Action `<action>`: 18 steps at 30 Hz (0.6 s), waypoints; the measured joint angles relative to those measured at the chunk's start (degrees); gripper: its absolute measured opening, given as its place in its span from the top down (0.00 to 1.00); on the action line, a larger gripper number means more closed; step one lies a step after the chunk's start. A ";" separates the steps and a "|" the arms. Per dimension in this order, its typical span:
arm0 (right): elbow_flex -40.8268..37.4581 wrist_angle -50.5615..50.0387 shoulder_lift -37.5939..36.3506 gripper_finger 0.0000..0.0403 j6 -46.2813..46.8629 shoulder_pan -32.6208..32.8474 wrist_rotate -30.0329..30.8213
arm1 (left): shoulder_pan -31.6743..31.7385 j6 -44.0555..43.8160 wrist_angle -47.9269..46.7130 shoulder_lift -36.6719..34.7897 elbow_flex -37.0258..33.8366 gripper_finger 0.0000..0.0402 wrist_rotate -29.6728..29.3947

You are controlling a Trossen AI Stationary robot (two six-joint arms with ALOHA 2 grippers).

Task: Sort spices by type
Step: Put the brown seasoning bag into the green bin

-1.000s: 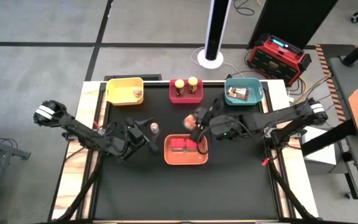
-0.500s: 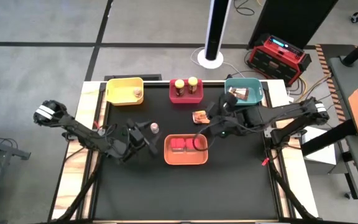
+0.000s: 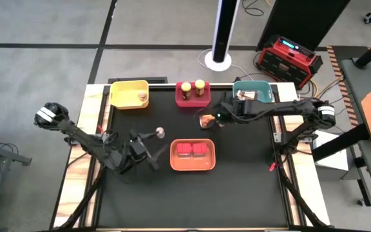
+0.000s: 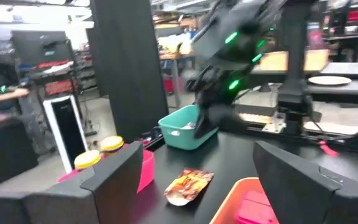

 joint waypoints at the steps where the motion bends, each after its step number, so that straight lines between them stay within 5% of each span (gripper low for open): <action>1: -1.94 3.01 0.08 0.98 -0.35 -1.29 -2.18 | -0.90 1.24 0.00 -0.33 0.40 0.29 -0.08; 6: -10.47 16.49 0.29 0.98 -0.97 -5.01 -11.19 | -6.09 8.30 0.04 -1.21 3.31 0.29 -7.54; 12: -16.24 25.88 0.29 0.98 -0.35 -5.12 -10.88 | -11.67 16.75 -0.44 -0.93 6.92 0.29 -20.76; 18: -19.49 29.35 0.29 0.98 0.93 -5.06 -5.14 | -16.58 22.90 -0.40 -0.93 10.90 0.29 -21.60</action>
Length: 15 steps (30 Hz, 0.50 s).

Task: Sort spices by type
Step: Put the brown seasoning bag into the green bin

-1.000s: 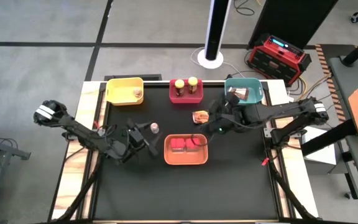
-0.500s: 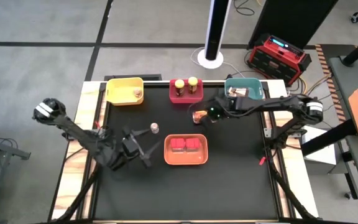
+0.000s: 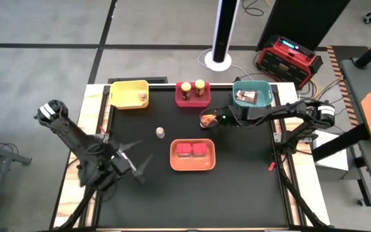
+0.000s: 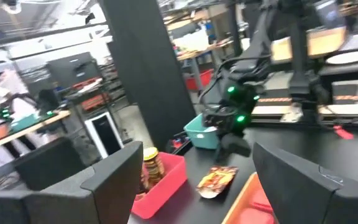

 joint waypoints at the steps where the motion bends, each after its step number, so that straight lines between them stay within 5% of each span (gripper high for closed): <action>1: -0.16 0.21 0.00 0.98 -0.02 0.00 0.08 | -0.88 0.80 0.05 -0.04 0.70 0.29 -0.03; 15: -2.11 9.56 6.21 0.98 -3.14 2.51 0.09 | -11.21 5.12 -1.35 -0.02 5.62 0.29 0.06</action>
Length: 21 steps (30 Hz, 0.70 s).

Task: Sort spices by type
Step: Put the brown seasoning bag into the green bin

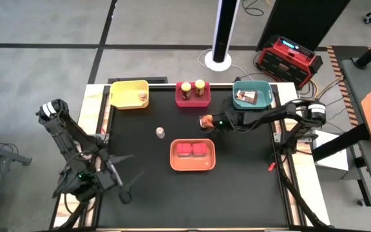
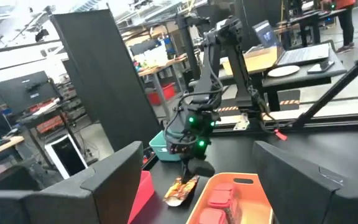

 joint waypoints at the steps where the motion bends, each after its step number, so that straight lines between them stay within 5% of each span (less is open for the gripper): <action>1: 0.00 0.60 0.64 0.98 -0.01 0.00 0.00 | 0.02 -0.17 -0.03 0.00 0.00 0.29 0.00; 13: 0.13 1.03 3.91 0.98 0.72 0.63 0.66 | 0.02 -0.94 -0.20 0.00 -0.04 0.29 0.00; 21: 0.17 -9.15 0.79 0.98 1.85 1.52 -0.27 | 0.02 -1.36 -0.42 0.00 -0.07 0.29 0.00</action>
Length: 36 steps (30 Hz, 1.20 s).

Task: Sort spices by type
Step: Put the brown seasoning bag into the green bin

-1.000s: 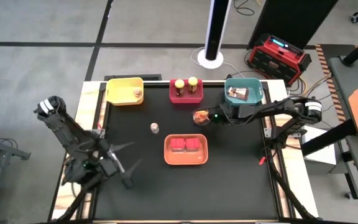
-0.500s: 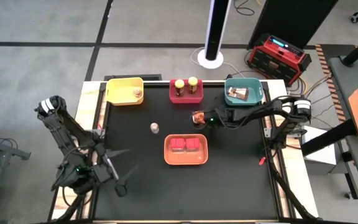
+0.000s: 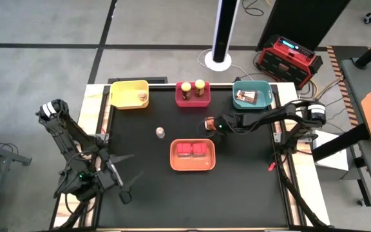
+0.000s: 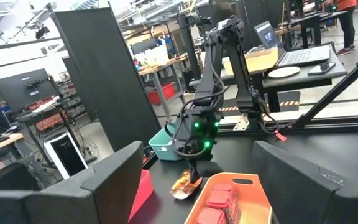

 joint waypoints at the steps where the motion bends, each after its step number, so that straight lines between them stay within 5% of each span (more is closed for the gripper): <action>1: 0.00 -1.73 -0.63 0.98 0.33 0.16 -0.77 | 0.00 0.00 -0.02 0.00 0.00 0.29 0.00; 14: -0.44 -20.92 -9.58 0.98 6.78 8.94 -9.38 | 0.02 0.00 -0.33 0.00 -0.02 0.29 0.04; 23: -0.28 -27.86 -19.74 0.95 -7.94 11.46 -8.53 | 0.07 0.00 -0.47 0.00 -0.03 0.29 0.04; 28: -1.25 -27.90 -18.86 0.82 -10.22 12.36 -8.50 | 0.07 0.01 -1.37 0.00 -0.04 0.29 0.08; 36: -1.70 -25.04 -12.91 0.45 -9.79 14.26 -8.33 | 0.57 -1.25 -3.60 0.02 -0.28 0.29 0.07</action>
